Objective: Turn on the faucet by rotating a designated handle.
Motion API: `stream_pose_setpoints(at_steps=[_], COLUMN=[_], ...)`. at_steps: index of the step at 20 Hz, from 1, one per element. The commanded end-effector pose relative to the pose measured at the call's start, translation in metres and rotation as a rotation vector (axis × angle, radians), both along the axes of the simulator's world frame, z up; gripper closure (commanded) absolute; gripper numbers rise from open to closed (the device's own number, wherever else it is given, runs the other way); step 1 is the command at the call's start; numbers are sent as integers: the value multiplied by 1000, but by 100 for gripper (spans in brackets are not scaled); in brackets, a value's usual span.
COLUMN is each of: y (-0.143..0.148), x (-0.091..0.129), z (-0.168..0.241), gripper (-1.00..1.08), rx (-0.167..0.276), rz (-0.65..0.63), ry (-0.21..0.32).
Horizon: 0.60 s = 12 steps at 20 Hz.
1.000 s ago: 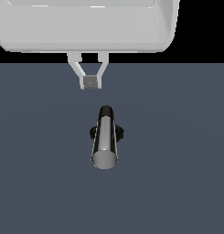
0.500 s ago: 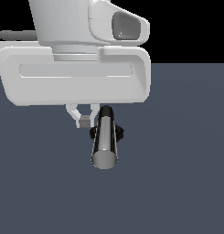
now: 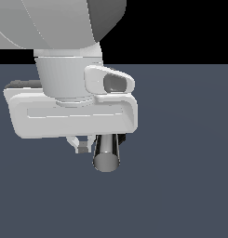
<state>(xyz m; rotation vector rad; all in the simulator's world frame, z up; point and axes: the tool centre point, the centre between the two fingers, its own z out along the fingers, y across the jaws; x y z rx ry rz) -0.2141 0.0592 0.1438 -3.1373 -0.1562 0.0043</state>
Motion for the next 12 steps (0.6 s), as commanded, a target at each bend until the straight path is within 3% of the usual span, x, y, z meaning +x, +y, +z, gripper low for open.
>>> stream_pose_setpoints(at_steps=[1, 12], y=[3, 8], x=[2, 6], z=[-11, -33], gripper=[108, 108], rx=[1, 1], rz=[5, 14], ry=[-2, -3])
